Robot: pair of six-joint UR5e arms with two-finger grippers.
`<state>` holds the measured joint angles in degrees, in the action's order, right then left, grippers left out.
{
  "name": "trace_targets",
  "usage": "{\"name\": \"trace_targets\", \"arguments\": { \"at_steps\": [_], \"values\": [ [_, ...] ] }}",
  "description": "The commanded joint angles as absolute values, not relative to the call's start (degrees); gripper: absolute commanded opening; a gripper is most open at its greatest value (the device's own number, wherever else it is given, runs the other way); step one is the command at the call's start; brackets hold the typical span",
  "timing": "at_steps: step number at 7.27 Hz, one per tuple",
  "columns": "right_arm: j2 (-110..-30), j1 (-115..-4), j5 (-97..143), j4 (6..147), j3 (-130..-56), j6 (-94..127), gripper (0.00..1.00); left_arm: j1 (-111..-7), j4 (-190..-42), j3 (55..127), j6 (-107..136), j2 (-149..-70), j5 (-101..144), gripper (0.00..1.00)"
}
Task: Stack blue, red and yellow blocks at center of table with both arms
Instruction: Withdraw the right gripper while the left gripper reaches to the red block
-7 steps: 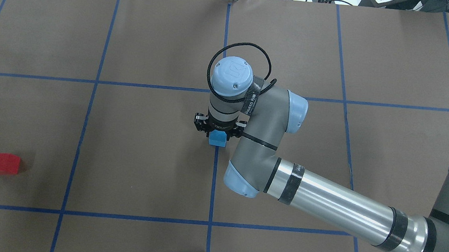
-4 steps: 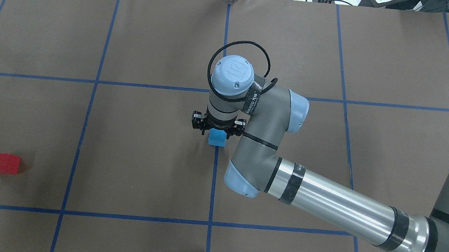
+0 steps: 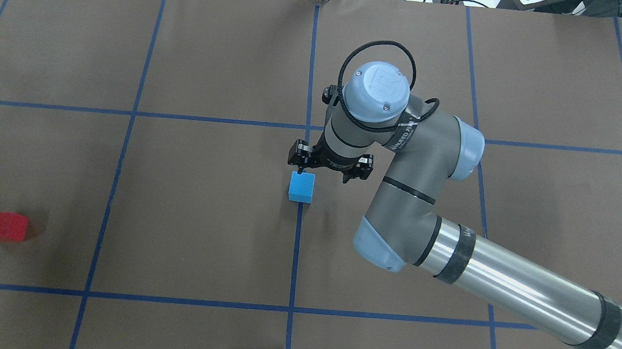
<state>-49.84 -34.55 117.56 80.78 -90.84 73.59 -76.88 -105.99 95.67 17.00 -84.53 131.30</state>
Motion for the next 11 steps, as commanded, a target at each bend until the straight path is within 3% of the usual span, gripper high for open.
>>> {"name": "trace_targets", "arguments": {
  "at_steps": [1, 5, 7, 11],
  "values": [
    [-59.01, -41.8, 123.98, 80.86, -102.16, 73.48, 1.0, -73.49, -118.32, 89.76, 18.45, -84.29, 130.69, 1.0],
    [-75.12, -47.19, 124.89, 80.16, -109.95, 61.74, 1.0, -62.07, -128.58, 93.14, 49.35, -82.36, 127.53, 1.0],
    [-75.67, -47.2, 124.8, 80.16, -110.04, 61.35, 1.0, -54.79, -128.67, 101.03, 59.12, -77.99, 124.22, 1.0],
    [-79.45, -47.37, 124.37, 80.07, -109.78, 57.48, 1.0, -44.32, -128.76, 106.87, 68.37, -72.52, 118.3, 1.0]
  ]
}}
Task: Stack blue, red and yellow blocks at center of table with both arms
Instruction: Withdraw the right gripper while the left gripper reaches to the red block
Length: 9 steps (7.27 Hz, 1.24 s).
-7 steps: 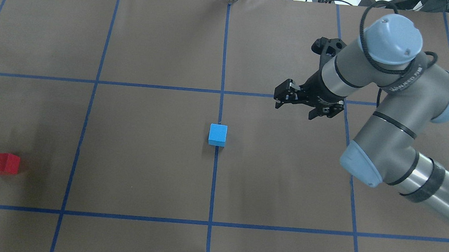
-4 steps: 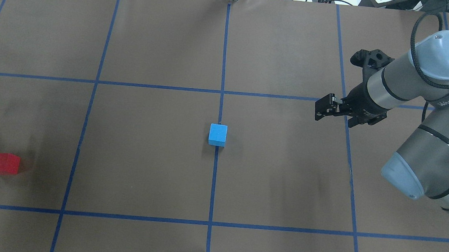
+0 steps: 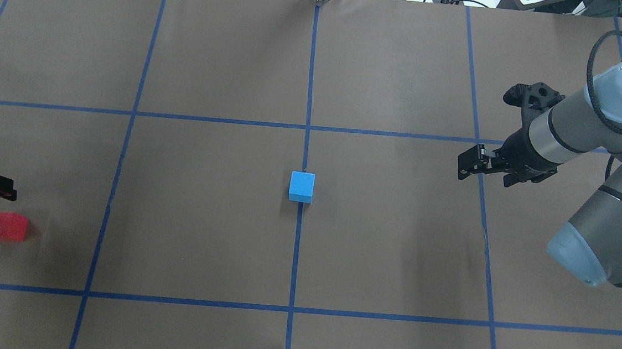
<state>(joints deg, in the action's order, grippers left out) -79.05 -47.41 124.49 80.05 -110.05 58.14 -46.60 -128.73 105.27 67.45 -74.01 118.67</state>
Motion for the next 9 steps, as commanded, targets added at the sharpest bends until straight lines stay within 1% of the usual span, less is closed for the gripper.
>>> {"name": "trace_targets", "arguments": {
  "at_steps": [1, 5, 7, 8, 9],
  "values": [
    [-79.45, -47.37, 124.37, 79.98, -109.69, 57.39, 1.0, -42.99, -128.76, 106.79, 68.29, -72.6, 118.21, 1.0],
    [-79.72, -47.37, 124.1, 80.07, -109.07, 57.39, 1.0, -41.23, -128.67, 105.65, 68.03, -73.39, 118.3, 0.99],
    [-80.07, -47.37, 124.1, 79.98, -109.07, 57.39, 1.0, -40.43, -128.67, 104.34, 68.2, -74.26, 118.39, 0.95],
    [-79.98, -47.37, 124.19, 79.98, -109.07, 57.39, 1.0, -40.08, -128.67, 103.54, 68.29, -74.79, 118.48, 0.89],
    [-79.98, -47.29, 124.19, 80.07, -109.07, 57.39, 1.0, -39.99, -128.67, 103.19, 68.29, -74.88, 118.48, 0.74]
  ]
}}
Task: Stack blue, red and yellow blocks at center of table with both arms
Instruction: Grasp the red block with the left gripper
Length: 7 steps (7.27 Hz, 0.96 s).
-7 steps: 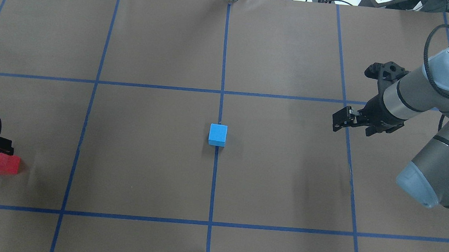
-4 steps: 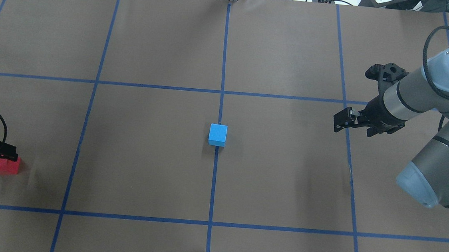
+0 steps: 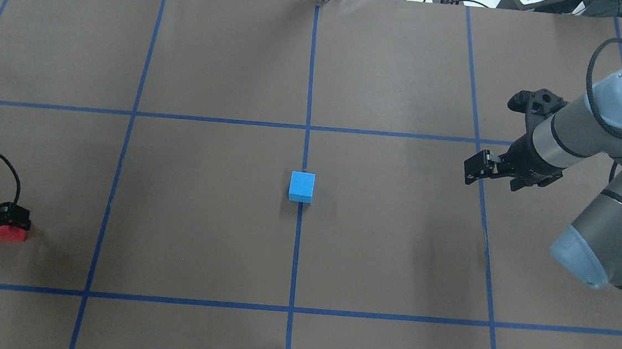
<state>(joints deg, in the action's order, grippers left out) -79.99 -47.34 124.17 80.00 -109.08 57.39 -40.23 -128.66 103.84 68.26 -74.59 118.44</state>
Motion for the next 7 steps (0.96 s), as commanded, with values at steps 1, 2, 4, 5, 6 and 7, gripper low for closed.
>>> {"name": "trace_targets", "arguments": {
  "at_steps": [1, 2, 4, 5, 6, 7],
  "values": [
    [-79.98, -47.37, 124.36, 79.98, -109.16, 57.39, 1.0, -39.99, -128.67, 103.53, 68.29, -74.88, 118.56, 0.28],
    [-79.98, -47.46, 124.45, 80.07, -109.16, 57.31, 1.0, -40.08, -128.41, 104.75, 68.2, -75.06, 119.43, 0.0],
    [-80.68, -49.47, 124.8, 79.98, -109.42, 57.04, 1.0, -41.04, -125.36, 111.15, 68.38, -78.2, 125.66, 0.0],
    [-81.9, -50.7, 124.8, 80.07, -109.51, 53.21, 1.0, -41.74, -118.11, 113.1, 68.38, -84.84, 125.68, 0.0],
    [-83.31, -52.63, 124.89, 80.07, -109.42, 49.61, 1.0, -41.57, -108.55, 113.38, 68.9, -94.65, 124.99, 0.0],
    [-84.36, -54.3, 124.98, 80.07, -109.42, 46.96, 1.0, -41.05, -95.84, 113.64, 68.91, -104.58, 123.07, 0.0]
  ]
}}
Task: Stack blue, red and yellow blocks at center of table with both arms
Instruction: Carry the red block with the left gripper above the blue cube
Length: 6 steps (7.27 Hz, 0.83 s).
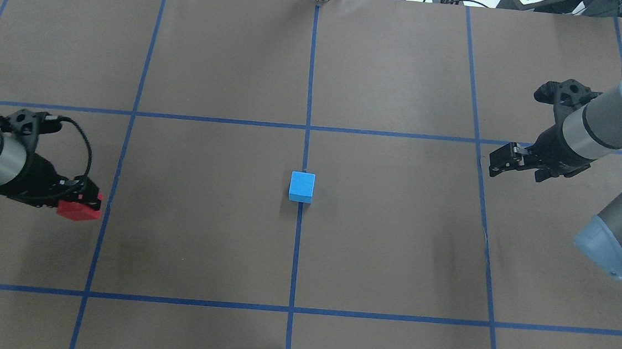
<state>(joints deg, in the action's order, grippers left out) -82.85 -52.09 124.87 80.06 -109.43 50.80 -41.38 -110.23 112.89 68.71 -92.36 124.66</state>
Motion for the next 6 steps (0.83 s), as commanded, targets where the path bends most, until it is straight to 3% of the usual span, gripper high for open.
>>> {"name": "trace_targets", "arguments": {
  "at_steps": [1, 3, 6],
  "values": [
    [-85.51, -55.19, 124.98, 80.07, -109.34, 45.02, 1.0, -38.0, -83.97, 112.34, 68.47, -115.55, 120.26, 0.0],
    [-87.35, -57.12, 124.98, 80.07, -109.34, 41.15, 1.0, -34.38, -78.92, 95.02, 68.2, -136.31, 113.58, 0.0],
    [-87.8, -57.74, 124.89, 80.07, -109.16, 39.81, 1.0, -33.23, -86.03, 82.56, 66.1, -143.16, 113.55, 0.0]
  ]
}}
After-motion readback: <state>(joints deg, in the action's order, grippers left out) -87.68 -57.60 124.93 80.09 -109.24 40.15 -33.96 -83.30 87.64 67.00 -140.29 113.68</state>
